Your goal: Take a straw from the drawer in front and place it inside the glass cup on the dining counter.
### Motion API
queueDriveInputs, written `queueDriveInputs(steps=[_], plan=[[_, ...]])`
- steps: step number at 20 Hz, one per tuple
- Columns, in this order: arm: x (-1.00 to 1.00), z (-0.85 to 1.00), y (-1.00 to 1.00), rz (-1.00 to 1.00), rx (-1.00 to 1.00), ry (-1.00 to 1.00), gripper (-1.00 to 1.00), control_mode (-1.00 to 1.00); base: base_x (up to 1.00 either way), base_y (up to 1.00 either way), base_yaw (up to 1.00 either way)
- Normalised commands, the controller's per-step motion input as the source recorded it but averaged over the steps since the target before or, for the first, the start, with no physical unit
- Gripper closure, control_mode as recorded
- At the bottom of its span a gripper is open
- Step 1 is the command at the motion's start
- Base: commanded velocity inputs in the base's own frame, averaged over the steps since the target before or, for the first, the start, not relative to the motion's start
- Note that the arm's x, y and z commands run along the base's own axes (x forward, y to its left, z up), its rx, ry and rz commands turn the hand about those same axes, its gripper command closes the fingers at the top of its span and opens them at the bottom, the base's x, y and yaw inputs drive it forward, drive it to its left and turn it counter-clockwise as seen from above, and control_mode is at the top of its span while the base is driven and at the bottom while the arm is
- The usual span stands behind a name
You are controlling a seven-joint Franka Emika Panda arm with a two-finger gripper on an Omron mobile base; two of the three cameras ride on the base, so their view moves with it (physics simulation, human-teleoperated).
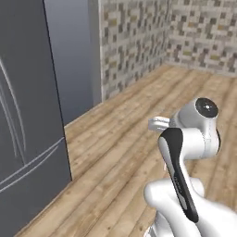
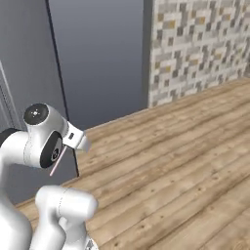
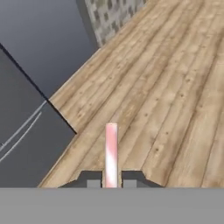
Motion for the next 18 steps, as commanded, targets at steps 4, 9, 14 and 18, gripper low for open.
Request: queueDriveInputs(steps=[4, 9, 14, 18], plan=[[0.00, 0.00, 0.00, 0.00, 0.00, 0.00, 1.00, 1.00, 0.00, -0.29, -0.69], [0.00, 0.00, 0.00, 0.00, 0.00, 0.00, 1.00, 1.00, 0.00, -0.24, -0.68], [0.00, 0.00, 0.00, 0.00, 0.00, 0.00, 1.00, 1.00, 0.00, -0.23, -0.66], [0.00, 0.00, 0.00, 0.00, 0.00, 0.00, 1.00, 1.00, 0.00, -0.21, -0.63]])
